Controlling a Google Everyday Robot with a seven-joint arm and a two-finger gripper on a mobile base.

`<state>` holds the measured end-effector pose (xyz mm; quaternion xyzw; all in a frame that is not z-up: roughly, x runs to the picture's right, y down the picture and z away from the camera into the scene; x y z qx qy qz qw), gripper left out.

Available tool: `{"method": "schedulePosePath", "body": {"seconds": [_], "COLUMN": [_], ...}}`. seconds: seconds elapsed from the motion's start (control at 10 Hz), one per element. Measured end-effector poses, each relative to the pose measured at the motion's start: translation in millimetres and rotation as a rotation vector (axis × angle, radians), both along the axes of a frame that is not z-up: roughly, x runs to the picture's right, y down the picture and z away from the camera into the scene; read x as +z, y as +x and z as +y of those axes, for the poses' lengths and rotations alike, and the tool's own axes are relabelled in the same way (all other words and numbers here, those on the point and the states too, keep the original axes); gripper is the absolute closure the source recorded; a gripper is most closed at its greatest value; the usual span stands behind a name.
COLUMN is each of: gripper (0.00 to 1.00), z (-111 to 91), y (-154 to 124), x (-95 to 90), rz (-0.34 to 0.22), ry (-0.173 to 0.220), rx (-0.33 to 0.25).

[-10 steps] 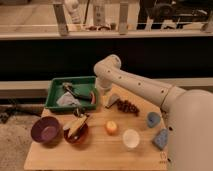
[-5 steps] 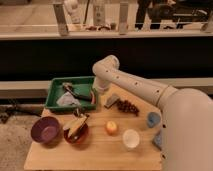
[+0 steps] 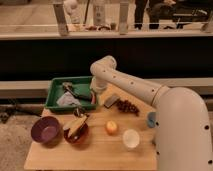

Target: Place brush in table surface

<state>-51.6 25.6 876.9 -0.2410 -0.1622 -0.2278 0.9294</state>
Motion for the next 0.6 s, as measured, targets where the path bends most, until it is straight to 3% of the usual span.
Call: {"method": "schedulePosePath", "body": {"seconds": [0.6], "gripper": [0.2], "z": [3.4], "y": [-18.2], "x": [15.0], "rz": [-0.047], "ry": [-0.003], "rx": [-0.033]}}
